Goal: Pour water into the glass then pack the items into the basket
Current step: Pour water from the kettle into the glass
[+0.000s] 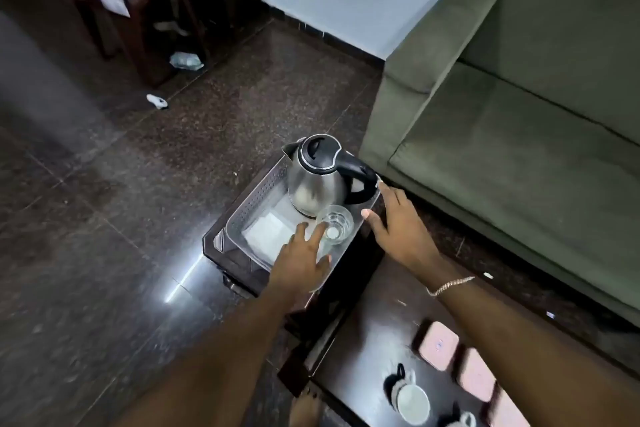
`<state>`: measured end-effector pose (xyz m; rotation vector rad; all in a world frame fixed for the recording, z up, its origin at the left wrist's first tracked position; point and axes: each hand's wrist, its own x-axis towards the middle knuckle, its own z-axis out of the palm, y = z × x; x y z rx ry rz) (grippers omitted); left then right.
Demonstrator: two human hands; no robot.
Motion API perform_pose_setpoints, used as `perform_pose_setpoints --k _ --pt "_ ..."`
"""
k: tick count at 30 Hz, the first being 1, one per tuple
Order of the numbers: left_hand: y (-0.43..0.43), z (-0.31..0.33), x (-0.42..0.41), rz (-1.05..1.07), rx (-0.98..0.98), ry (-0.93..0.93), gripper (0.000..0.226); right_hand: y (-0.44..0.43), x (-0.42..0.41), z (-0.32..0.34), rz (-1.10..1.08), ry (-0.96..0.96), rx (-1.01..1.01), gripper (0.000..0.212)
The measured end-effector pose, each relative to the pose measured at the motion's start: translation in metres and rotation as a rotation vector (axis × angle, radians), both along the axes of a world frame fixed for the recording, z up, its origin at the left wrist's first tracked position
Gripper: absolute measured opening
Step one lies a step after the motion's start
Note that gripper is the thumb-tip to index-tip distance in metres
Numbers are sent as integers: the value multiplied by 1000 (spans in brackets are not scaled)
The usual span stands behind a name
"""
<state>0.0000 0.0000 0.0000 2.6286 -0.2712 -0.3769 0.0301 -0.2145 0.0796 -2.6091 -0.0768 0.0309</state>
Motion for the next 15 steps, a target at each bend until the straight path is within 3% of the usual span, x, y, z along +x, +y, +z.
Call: perform_pose_setpoints --k 4,7,11,15 --pt "-12 -27 20 80 -207 64 44 7 46 -17 -76 16 285 67" --pt "-18 -44 28 173 -342 60 29 6 75 -29 -102 112 362 44" --pt "-17 -50 31 203 -388 49 35 6 101 -29 -119 367 547 23" --pt "-11 -52 34 188 -406 50 46 11 117 -29 -131 571 628 27"
